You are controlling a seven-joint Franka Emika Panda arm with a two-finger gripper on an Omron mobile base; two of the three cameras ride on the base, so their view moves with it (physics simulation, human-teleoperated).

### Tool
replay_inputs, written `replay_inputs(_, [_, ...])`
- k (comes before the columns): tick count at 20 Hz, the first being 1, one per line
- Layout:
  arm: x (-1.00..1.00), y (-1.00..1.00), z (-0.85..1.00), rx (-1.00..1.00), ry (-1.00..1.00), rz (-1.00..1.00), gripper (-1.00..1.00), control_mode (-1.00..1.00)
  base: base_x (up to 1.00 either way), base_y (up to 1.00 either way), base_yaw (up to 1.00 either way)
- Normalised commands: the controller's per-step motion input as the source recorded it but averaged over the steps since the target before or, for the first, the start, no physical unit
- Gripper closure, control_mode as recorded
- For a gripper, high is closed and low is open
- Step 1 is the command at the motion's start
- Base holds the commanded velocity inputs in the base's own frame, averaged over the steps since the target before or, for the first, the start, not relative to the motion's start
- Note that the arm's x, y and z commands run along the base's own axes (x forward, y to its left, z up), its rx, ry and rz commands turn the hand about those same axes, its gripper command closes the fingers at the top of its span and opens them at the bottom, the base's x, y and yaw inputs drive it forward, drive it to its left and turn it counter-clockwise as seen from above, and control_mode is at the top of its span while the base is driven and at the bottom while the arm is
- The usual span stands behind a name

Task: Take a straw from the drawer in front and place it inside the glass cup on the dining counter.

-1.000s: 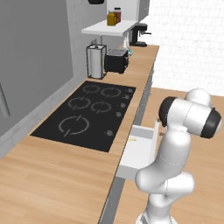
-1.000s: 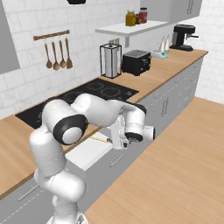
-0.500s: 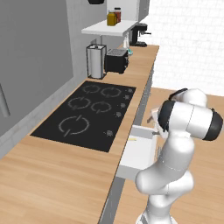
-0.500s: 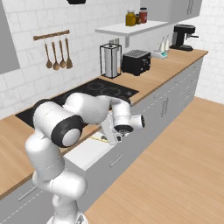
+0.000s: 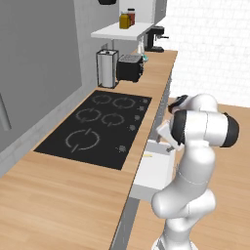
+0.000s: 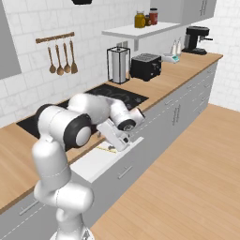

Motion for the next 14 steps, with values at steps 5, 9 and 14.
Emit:
replay_inputs(5, [0.00, -0.01, -0.33, -0.16, 0.01, 0.26, -1.00, -1.00, 0.00, 0.00, 0.00])
replay_inputs(9, [0.00, 0.08, -0.37, -0.14, -0.05, 0.23, -1.00, -1.00, 0.00, 0.00, 0.00])
replay_inputs(14, [0.00, 0.22, -0.36, -0.13, -0.11, 0.16, -1.00, -1.00, 0.00, 0.00, 0.00])
